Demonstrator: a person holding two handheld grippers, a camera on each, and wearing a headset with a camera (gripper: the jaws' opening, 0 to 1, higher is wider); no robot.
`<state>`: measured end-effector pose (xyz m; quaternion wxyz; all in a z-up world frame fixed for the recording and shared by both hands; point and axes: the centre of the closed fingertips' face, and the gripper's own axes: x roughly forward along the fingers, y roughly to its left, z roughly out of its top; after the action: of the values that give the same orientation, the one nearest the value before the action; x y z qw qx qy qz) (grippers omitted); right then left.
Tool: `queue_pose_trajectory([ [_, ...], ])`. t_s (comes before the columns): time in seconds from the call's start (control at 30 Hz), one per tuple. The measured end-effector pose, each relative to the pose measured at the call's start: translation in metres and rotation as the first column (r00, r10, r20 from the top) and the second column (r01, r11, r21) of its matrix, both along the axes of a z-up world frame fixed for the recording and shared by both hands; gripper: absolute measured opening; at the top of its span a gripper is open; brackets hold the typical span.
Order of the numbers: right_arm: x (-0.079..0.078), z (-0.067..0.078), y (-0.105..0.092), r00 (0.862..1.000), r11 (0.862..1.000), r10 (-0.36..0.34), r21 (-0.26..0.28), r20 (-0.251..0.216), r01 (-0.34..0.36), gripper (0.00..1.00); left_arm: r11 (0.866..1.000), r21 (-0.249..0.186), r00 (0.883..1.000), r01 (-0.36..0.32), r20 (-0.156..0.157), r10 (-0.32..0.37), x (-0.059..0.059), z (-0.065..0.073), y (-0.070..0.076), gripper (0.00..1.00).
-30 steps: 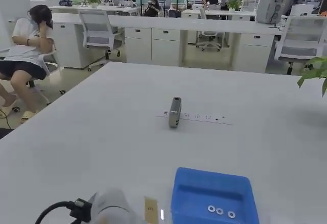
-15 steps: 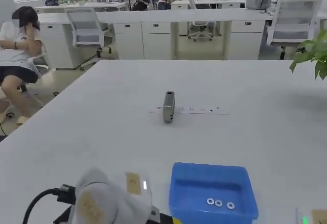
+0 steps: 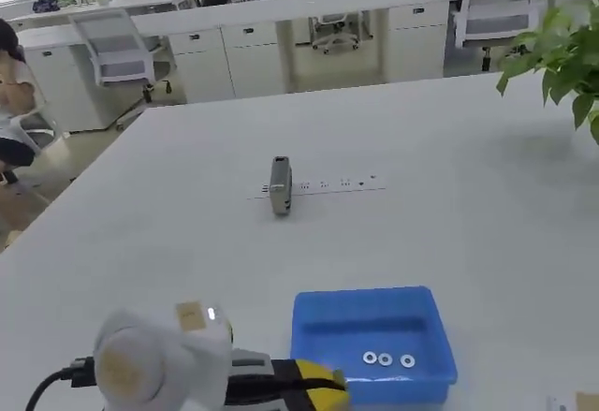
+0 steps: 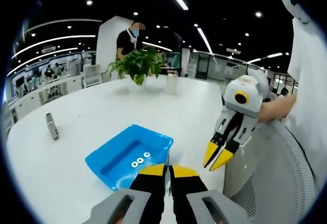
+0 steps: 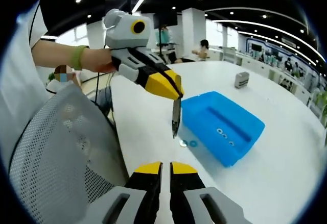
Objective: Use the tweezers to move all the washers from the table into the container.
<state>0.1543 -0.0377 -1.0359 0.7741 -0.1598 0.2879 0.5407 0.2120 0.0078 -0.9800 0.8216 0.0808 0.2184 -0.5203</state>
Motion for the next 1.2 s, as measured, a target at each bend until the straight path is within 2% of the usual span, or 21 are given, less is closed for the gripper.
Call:
queue_pose_trajectory([
  [0.13,0.001,-0.003,-0.001,0.998,0.998,0.028,-0.053,0.047,-0.025,0.01,0.999,-0.048,1.0,-0.013,-0.007,0.013,0.005,0.005,-0.005,0.0],
  [0.43,0.007,-0.003,-0.007,1.0,0.999,-0.015,-0.035,0.024,0.015,0.0,0.998,-0.061,1.0,0.007,-0.03,-0.009,0.011,-0.003,-0.018,0.0],
  [0.47,0.008,-0.003,-0.008,1.0,0.999,-0.021,-0.035,0.022,0.022,0.0,0.999,-0.046,0.999,0.023,-0.039,-0.024,0.009,-0.007,-0.02,0.0],
  [0.5,0.009,-0.003,-0.009,0.999,0.999,-0.026,-0.036,0.024,0.027,0.0,0.999,-0.013,0.999,0.036,-0.027,-0.036,0.009,-0.012,-0.019,0.0],
  [0.53,0.01,-0.003,-0.01,0.999,0.999,-0.029,-0.037,0.027,0.03,0.0,0.998,-0.039,0.999,0.049,-0.001,-0.049,0.009,-0.007,-0.023,0.0],
  [0.57,0.011,-0.002,-0.01,0.999,0.999,-0.033,-0.035,0.027,0.034,0.0,0.999,-0.031,0.999,0.043,-0.031,-0.044,0.008,-0.01,-0.021,0.0],
  [0.7,0.012,-0.003,-0.012,0.999,0.998,-0.043,-0.039,0.024,0.043,0.0,0.997,-0.018,0.996,0.075,-0.038,-0.075,0.004,-0.01,-0.019,0.0],
  [0.77,0.012,-0.004,-0.013,0.999,0.998,-0.045,-0.043,0.022,0.046,0.0,0.996,0.008,0.995,0.091,-0.031,-0.091,0.002,-0.01,-0.016,0.0],
  [0.83,0.012,-0.004,-0.012,0.999,0.998,-0.044,-0.045,0.022,0.045,0.0,0.993,0.04,0.993,0.113,-0.04,-0.111,-0.001,-0.011,-0.012,0.0],
  [0.9,0.011,-0.005,-0.012,0.999,0.998,-0.041,-0.052,0.024,0.043,0.0,0.988,0.074,0.991,0.136,-0.028,-0.134,-0.004,-0.01,-0.008,0.0],
  [1.0,0.011,-0.006,-0.012,0.999,0.998,-0.035,-0.059,0.025,0.036,0.0,0.986,0.074,0.989,0.15,-0.013,-0.149,-0.007,-0.008,-0.008,0.0],
  [1.03,0.01,-0.006,-0.012,0.999,0.998,-0.033,-0.06,0.026,0.035,0.0,0.984,0.086,0.987,0.158,0.0,-0.158,-0.008,-0.008,-0.008,0.0],
  [1.07,0.01,-0.007,-0.012,0.999,0.997,-0.032,-0.063,0.025,0.033,0.0,0.978,0.116,0.985,0.172,0.01,-0.174,-0.009,-0.01,-0.007,0.0],
  [1.1,0.01,-0.007,-0.012,0.999,0.997,-0.03,-0.066,0.025,0.032,0.0,0.977,0.113,0.983,0.181,0.021,-0.184,-0.009,-0.009,-0.009,0.0],
  [1.13,0.01,-0.008,-0.012,0.999,0.997,-0.029,-0.071,0.024,0.031,0.0,0.975,0.121,0.982,0.184,0.011,-0.186,-0.009,-0.01,-0.009,0.0],
  [1.2,0.009,-0.009,-0.012,0.999,0.997,-0.026,-0.077,0.025,0.028,0.0,0.974,0.12,0.98,0.193,0.017,-0.196,-0.009,-0.008,-0.011,0.0],
])
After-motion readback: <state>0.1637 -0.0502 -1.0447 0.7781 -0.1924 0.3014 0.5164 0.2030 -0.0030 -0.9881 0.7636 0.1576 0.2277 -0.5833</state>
